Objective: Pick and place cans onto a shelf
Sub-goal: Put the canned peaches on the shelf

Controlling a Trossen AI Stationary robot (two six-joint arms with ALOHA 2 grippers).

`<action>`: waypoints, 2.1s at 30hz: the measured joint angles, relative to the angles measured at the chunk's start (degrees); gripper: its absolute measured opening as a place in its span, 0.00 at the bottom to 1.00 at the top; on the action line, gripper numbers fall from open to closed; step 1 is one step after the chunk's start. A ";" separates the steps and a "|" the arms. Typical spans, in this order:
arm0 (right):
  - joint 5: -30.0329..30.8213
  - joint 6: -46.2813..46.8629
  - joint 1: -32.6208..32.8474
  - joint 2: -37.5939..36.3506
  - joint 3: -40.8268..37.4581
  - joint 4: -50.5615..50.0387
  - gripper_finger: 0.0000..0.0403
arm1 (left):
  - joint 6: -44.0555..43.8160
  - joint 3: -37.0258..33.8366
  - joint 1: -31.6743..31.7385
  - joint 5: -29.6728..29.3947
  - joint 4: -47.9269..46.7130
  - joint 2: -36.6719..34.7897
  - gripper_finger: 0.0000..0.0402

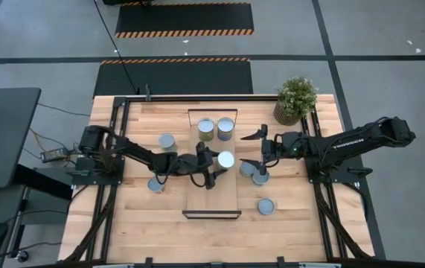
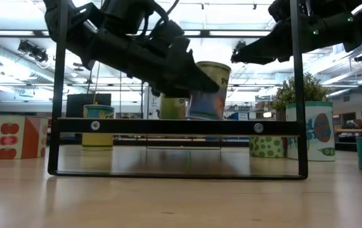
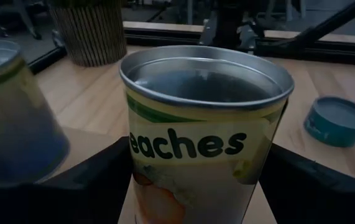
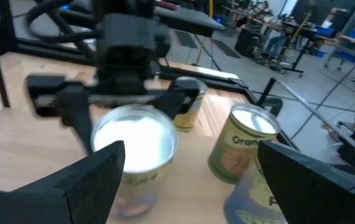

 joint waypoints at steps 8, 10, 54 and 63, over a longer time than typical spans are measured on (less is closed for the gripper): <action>0.15 0.02 0.20 0.00 0.02 0.11 0.93 | -0.63 0.80 0.01 -1.40 -1.50 1.34 0.78; -0.11 0.01 0.36 0.00 0.02 0.15 0.93 | -0.57 0.82 0.01 -1.52 -1.75 1.33 0.78; -1.88 -0.42 1.06 0.02 0.02 0.96 0.93 | -0.44 5.89 1.26 -1.06 -10.74 1.39 0.79; -1.86 -0.44 1.06 0.02 0.02 0.98 0.93 | -0.33 5.87 1.30 -1.08 -10.48 1.39 0.79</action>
